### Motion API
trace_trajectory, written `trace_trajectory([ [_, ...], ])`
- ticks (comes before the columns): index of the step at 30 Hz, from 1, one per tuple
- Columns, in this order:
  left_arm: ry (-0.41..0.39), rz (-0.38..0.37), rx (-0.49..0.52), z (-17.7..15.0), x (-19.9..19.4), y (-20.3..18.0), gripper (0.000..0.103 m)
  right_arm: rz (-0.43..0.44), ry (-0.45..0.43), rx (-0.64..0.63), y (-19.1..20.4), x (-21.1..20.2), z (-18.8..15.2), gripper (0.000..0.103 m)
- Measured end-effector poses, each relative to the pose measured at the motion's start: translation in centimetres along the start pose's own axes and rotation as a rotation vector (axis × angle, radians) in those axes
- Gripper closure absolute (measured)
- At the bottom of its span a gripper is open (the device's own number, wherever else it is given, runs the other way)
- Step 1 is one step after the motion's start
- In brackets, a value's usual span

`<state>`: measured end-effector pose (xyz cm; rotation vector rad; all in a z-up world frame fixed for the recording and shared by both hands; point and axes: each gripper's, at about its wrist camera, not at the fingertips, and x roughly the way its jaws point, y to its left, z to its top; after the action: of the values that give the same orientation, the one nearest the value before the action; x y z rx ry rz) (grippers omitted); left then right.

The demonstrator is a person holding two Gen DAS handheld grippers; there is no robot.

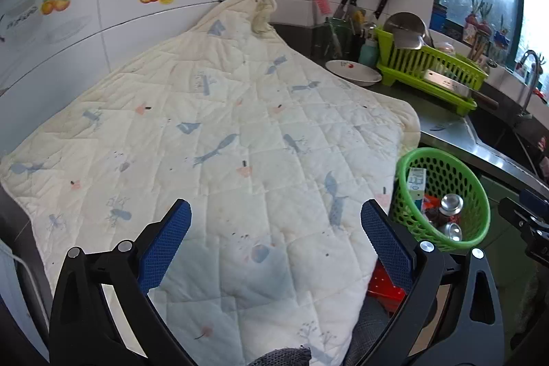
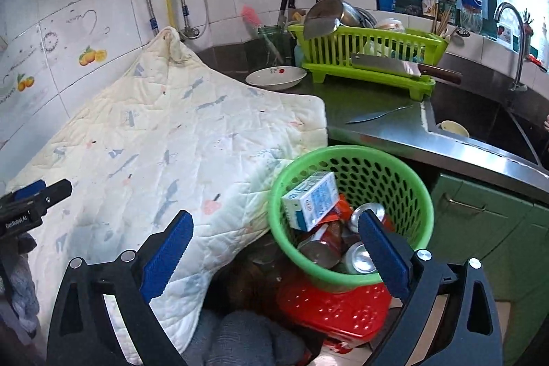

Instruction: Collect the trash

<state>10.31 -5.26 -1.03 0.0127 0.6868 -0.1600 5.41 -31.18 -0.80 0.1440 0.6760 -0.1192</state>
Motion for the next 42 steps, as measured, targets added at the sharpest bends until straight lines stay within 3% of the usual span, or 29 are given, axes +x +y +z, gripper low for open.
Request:
trace_trajectory([
  [14,-0.029,0.018,-0.043,-1.3,-1.8,2.0,0.005,-0.031,-0.024,-0.048,1.8,-1.3,-0.7,0.009],
  [42,-0.050,0.030,0.013,-1.6,-2.5,1.6,0.005,-0.046,-0.045,-0.067,2.2,-2.3,-0.6,0.008],
])
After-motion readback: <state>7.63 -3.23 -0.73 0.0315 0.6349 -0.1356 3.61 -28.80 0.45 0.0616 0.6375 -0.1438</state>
